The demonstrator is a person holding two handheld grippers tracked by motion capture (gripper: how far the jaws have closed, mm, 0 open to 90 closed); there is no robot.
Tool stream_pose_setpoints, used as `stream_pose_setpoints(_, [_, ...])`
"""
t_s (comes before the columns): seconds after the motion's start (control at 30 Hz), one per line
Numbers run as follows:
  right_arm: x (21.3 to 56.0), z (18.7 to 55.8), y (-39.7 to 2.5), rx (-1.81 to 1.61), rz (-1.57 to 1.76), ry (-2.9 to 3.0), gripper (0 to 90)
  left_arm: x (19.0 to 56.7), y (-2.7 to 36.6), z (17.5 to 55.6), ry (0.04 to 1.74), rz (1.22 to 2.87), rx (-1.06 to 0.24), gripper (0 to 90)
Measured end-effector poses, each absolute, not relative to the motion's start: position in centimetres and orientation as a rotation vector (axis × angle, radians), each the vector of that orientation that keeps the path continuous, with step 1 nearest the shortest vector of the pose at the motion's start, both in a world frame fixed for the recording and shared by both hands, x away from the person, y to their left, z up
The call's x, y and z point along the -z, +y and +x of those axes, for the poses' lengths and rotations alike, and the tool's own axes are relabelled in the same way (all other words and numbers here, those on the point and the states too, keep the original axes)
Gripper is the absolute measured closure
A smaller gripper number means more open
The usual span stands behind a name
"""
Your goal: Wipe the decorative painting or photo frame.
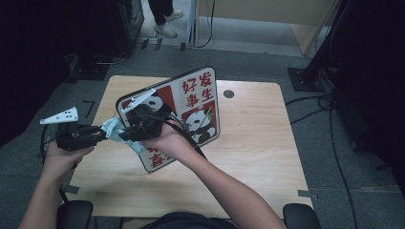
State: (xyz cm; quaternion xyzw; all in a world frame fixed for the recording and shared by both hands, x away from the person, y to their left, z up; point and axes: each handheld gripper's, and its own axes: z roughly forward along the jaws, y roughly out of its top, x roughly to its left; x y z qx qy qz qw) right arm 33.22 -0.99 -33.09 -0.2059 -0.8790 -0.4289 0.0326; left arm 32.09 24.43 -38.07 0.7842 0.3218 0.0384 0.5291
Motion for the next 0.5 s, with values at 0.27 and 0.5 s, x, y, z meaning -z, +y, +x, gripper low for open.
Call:
stream_pose_setpoints(0.27, [34.6, 32.8, -1.3, 1.283, -0.642, -2.699, 81.1, 38.3, 24.5, 32.2, 0.774, 1.887, -0.094, 66.9])
stream_pose_setpoints(0.5, [36.4, 32.4, -1.7, 1.252, -0.649, -2.688, 81.1, 38.2, 24.5, 32.2, 0.768, 1.885, -0.106, 65.7])
